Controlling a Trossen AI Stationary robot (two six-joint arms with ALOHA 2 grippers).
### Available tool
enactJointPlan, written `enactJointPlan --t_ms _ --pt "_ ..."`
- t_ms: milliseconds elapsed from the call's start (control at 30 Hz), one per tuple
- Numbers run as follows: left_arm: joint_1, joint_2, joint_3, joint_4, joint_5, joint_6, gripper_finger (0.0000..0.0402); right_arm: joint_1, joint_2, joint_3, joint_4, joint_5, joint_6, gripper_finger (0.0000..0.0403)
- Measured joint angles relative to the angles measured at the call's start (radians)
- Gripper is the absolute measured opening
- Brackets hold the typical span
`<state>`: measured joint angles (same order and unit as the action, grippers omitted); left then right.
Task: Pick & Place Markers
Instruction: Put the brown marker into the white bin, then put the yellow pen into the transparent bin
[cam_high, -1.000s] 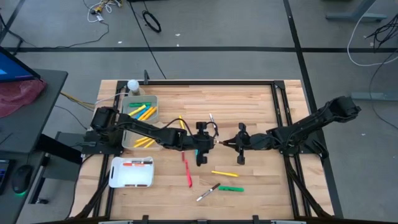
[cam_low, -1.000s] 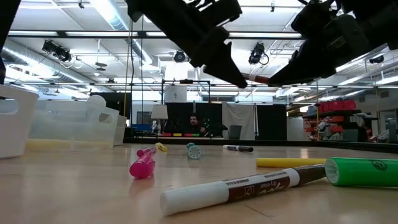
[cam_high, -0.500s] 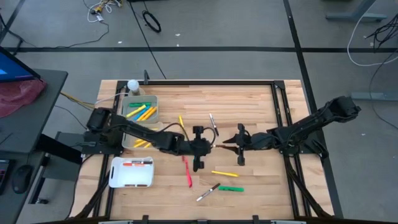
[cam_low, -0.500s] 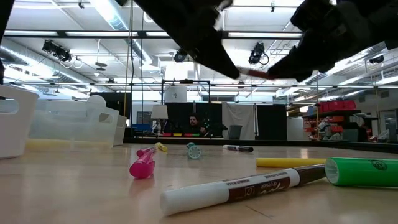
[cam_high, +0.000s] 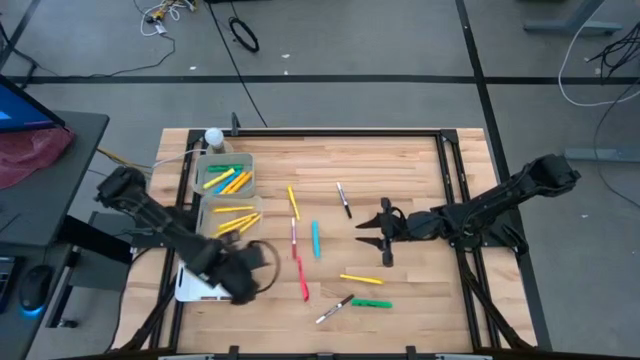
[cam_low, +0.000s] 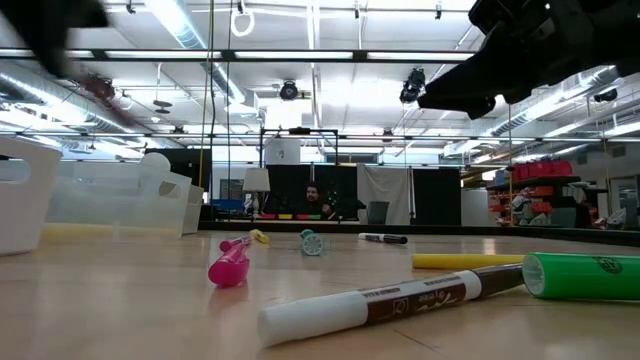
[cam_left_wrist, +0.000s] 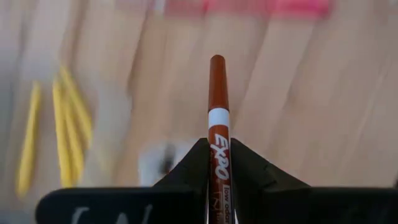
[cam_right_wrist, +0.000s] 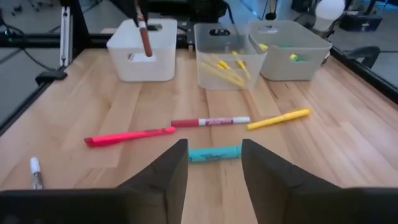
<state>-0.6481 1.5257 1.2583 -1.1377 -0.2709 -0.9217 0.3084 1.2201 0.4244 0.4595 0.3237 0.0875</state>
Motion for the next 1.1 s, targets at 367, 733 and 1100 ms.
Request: enactJointPlan --t_ms 367,733,1100 --pt "-0.229 -0.004 -0.05 -0.18 0.165 -0.278 0.0045 -0.024 0.0 0.0 0.061 0.0 -0.018 0.0149" --pt "-0.224 -0.003 -0.302 0.025 0.19 -0.222 0.0056 -0.026 0.0 0.0 0.071 0.0 -0.021 0.0149" --pt "-0.173 -0.003 -0.316 0.029 0.205 -0.154 0.0114 -0.026 0.0 0.0 0.072 0.02 -0.021 0.0149"
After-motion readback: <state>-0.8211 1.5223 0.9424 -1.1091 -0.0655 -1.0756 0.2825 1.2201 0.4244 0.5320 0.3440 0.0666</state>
